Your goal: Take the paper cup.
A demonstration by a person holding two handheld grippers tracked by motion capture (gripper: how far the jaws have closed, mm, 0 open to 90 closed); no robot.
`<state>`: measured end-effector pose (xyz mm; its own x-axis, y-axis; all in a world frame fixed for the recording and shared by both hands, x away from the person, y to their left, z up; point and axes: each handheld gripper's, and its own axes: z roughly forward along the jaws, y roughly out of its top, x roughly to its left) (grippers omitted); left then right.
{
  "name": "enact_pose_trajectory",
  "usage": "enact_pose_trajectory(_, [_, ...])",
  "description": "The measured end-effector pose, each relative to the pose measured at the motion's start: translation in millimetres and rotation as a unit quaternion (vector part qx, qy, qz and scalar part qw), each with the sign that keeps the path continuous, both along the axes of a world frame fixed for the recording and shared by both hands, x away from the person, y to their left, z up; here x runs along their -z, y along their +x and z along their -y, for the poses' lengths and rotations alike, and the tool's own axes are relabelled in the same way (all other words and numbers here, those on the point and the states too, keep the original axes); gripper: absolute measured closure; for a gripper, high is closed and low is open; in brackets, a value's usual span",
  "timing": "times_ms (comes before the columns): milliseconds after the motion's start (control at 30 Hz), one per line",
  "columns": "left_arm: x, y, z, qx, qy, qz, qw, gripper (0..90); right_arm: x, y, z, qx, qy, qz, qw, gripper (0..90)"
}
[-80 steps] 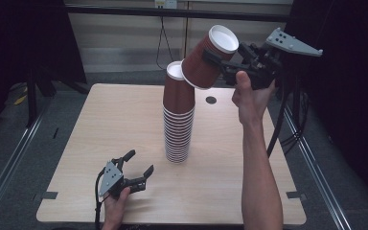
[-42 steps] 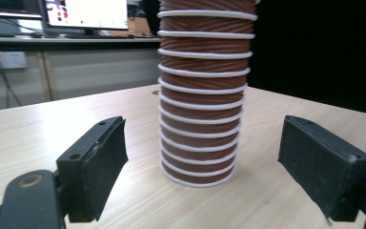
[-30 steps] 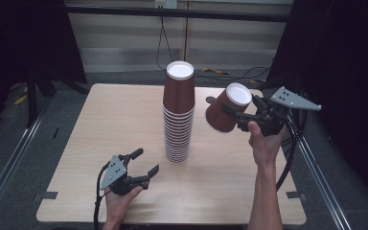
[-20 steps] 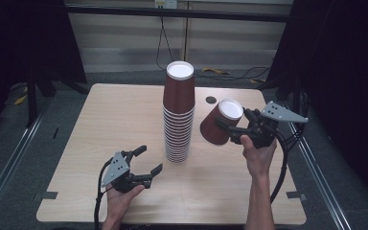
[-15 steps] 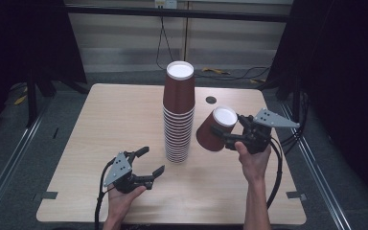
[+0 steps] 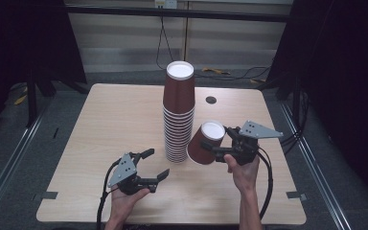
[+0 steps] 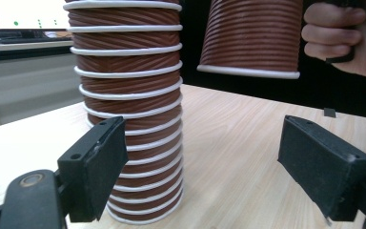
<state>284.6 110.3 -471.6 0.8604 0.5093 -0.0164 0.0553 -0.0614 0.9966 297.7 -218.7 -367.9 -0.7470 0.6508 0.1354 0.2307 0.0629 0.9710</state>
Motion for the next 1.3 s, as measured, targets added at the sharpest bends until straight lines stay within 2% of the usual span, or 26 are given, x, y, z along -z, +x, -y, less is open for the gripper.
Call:
enact_pose_trajectory(400, [-3.8,-5.7,7.7,0.027,0.008,0.012,0.9995,15.7,22.3,-3.8,-14.2,-0.033,0.0,-0.021,0.9992,23.6])
enact_pose_trajectory(500, [-2.4,-6.8,12.5,0.034,0.003,0.01,0.9994,15.6,28.5,-5.8,-17.9,-0.042,0.005,-0.026,0.9987,23.6])
enact_pose_trajectory(667, [-1.1,-8.3,19.3,0.047,0.011,0.009,0.9988,15.6,40.4,-6.0,-22.6,-0.053,0.017,-0.037,0.9978,23.7])
enact_pose_trajectory(767, [0.0,-8.6,24.5,0.057,0.025,0.009,0.998,15.6,45.3,-6.2,-26.5,-0.059,0.02,-0.042,0.9972,23.7])
enact_pose_trajectory(800, [1.5,-8.4,26.8,0.056,0.016,0.009,0.9982,15.6,46.4,-6.5,-27.6,-0.061,0.021,-0.043,0.997,23.7])
enact_pose_trajectory(833, [1.9,-8.0,27.1,0.06,0.023,0.006,0.9979,15.4,47.9,-6.7,-28.9,-0.065,0.022,-0.042,0.9968,23.7])
enact_pose_trajectory(900, [5.2,-6.8,29.2,0.066,0.019,0.011,0.9976,15.2,50.1,-7.2,-31.7,-0.068,0.02,-0.043,0.9966,23.7])
enact_pose_trajectory(1067, [10.5,-4.2,33.0,0.072,0.018,0.007,0.9972,15.3,56.4,-6.8,-37.3,-0.079,0.029,-0.049,0.9953,23.7])
enact_pose_trajectory(1167, [12.5,-2.0,34.6,0.085,0.022,0.006,0.9962,13.9,59.5,-6.7,-39.3,-0.083,0.032,-0.052,0.9947,23.8])
enact_pose_trajectory(1300, [15.0,0.9,40.4,0.09,0.014,0.004,0.9959,10.2,63.8,-7.5,-44.2,-0.09,0.039,-0.054,0.9937,23.8])
